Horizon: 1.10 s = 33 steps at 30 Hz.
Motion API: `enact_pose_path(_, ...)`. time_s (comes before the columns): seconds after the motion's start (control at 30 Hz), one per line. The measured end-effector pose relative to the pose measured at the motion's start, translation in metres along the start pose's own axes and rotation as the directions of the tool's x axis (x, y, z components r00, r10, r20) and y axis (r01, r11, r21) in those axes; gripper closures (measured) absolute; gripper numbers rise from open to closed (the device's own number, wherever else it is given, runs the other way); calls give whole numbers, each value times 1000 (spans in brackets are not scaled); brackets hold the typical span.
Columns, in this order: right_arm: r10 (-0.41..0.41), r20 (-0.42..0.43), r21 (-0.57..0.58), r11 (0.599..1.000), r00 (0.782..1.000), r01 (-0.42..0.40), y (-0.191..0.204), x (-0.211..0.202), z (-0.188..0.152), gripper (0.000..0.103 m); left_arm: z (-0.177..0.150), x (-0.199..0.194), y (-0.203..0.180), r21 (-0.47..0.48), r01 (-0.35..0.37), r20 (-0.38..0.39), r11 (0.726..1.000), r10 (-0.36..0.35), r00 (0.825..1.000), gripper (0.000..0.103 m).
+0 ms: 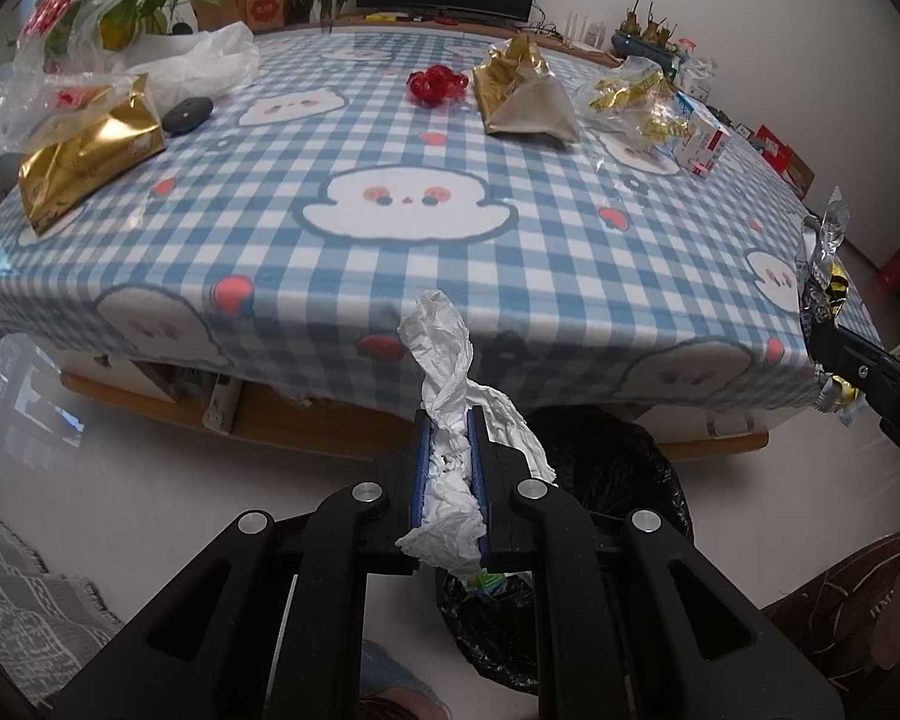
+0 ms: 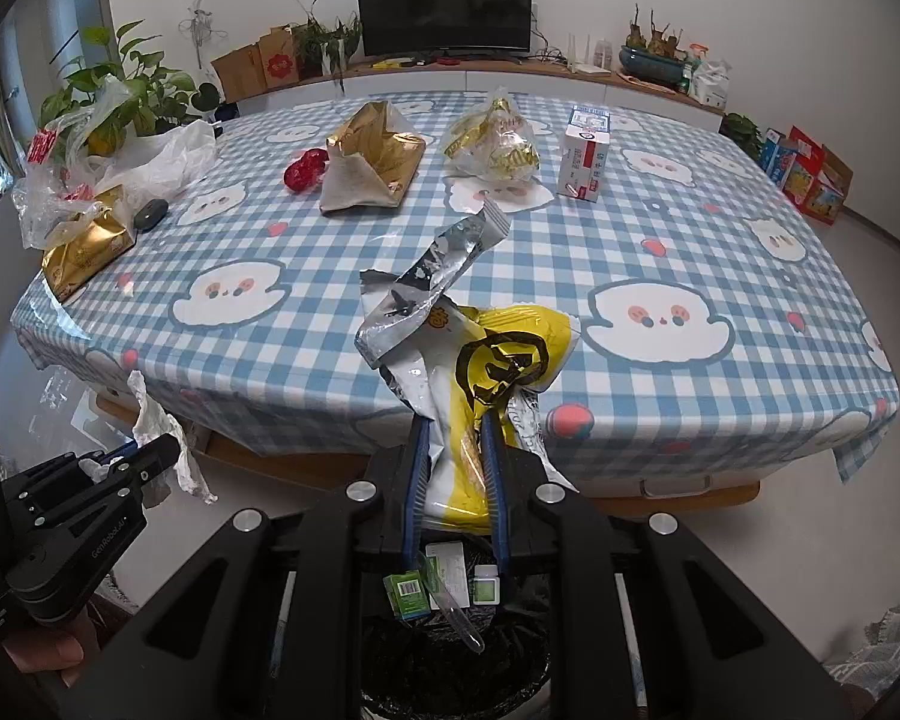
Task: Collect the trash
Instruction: 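Carry the tissue and yellow snack bag with both tools over the black bin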
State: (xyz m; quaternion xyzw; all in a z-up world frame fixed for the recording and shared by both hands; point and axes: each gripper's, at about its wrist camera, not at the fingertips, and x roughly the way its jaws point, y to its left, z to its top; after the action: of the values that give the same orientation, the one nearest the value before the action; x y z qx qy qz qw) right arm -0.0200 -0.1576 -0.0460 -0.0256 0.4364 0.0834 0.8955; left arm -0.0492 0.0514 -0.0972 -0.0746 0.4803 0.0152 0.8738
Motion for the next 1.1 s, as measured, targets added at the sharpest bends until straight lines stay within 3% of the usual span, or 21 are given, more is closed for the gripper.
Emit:
enact_pose_path(0.53,42,-64,-9,999,997,-43,7,17,-64,87,-51,-3,13,-2,-36,-53,999,36,998,92)
enact_pose_path(1.1,41,-158,-21,999,987,-45,20,66,-97,86,-60,41,-1,3,-33,-119,999,33,992,92)
